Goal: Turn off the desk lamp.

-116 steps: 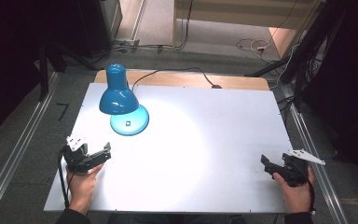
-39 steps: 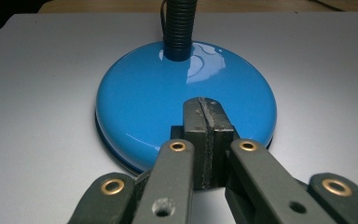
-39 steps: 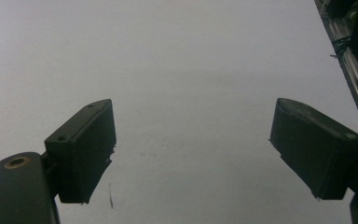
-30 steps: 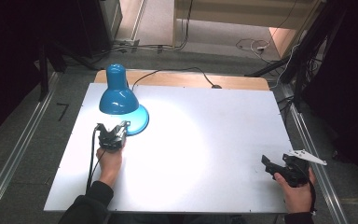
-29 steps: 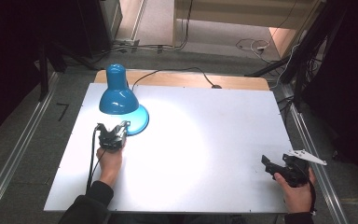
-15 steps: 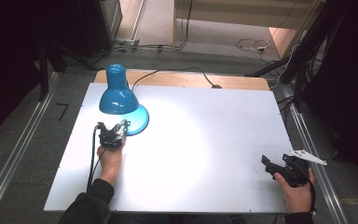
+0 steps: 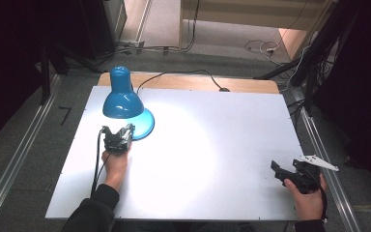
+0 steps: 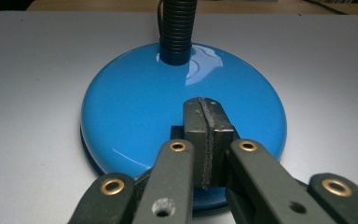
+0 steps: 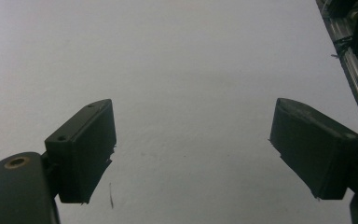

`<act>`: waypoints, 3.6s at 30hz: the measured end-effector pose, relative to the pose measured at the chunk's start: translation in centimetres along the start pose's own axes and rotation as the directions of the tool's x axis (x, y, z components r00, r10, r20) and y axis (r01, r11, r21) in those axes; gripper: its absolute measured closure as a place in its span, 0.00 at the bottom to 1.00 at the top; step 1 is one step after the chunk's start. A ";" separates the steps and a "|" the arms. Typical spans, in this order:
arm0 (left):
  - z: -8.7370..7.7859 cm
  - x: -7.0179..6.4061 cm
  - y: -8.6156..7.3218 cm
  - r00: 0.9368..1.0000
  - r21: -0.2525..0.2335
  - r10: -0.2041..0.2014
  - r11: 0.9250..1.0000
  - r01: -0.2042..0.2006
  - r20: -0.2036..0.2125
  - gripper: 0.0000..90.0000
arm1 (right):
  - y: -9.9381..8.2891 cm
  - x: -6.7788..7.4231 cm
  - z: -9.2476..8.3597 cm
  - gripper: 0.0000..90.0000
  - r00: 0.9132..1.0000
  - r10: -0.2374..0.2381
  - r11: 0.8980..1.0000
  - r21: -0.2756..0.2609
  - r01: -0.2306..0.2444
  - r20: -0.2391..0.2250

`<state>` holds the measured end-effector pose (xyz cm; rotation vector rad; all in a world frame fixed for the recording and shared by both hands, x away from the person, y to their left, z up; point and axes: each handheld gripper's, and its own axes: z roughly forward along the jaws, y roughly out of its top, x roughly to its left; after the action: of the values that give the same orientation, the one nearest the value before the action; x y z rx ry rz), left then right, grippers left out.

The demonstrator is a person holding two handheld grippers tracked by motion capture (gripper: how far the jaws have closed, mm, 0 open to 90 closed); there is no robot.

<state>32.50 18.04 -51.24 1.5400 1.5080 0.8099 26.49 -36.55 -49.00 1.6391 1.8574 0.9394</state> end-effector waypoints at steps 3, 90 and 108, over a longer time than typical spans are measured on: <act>0.1 -0.1 0.0 1.000 -0.004 0.003 1.000 -0.003 0.002 1.00 | 0.0 0.0 0.0 0.15 1.000 -0.002 1.000 0.001 0.002 0.000; 0.3 1.5 1.2 0.998 -0.003 -0.048 0.999 0.048 -0.035 1.00 | 0.0 -0.1 0.1 0.15 1.000 0.006 1.000 0.004 -0.006 -0.007; -0.1 2.2 1.2 0.997 0.007 -0.055 0.998 0.055 -0.051 1.00 | -0.1 -0.2 0.0 0.15 1.000 0.005 1.000 -0.002 -0.005 -0.008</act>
<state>33.15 20.32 -50.32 1.4878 1.5856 0.8173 26.51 -36.77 -49.09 1.6417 1.8584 0.9502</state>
